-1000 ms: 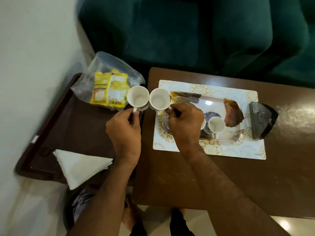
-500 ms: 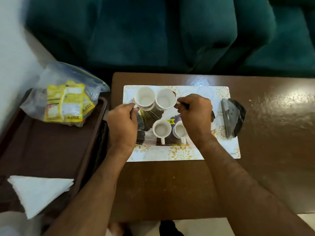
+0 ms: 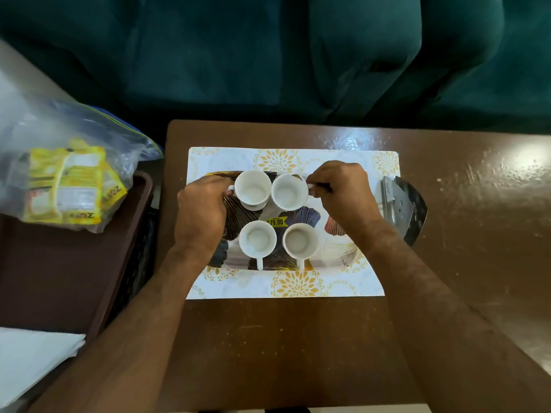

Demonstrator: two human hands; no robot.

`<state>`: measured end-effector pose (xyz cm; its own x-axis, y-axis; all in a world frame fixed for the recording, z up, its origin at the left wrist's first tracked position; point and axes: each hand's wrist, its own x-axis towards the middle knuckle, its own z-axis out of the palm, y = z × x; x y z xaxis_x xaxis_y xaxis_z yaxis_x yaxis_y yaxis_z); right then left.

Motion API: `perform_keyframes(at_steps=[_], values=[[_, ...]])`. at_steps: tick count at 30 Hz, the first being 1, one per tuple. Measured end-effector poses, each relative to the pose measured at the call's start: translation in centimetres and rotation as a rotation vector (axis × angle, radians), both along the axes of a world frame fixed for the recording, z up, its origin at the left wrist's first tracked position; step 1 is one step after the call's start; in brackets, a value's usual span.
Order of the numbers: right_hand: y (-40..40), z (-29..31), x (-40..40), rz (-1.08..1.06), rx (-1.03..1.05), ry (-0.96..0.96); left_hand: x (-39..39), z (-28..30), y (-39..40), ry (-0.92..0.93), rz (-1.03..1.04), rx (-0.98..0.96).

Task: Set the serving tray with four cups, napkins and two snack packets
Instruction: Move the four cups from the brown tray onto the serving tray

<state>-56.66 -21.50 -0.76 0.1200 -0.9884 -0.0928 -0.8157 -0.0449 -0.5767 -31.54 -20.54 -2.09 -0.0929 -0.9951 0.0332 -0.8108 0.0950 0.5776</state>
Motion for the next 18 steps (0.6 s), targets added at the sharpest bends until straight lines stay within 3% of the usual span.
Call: perform_keyframes(at_steps=[8,18], values=[[-2.6,-0.4,-0.9,0.225,0.094,0.05,0.5,-1.1,-1.8,0.011,-0.145,0.022],[-4.7,-0.8,0.1,0.265,0.113,0.06,-0.2,-1.3,-3.9,0.02,-0.23,-0.016]])
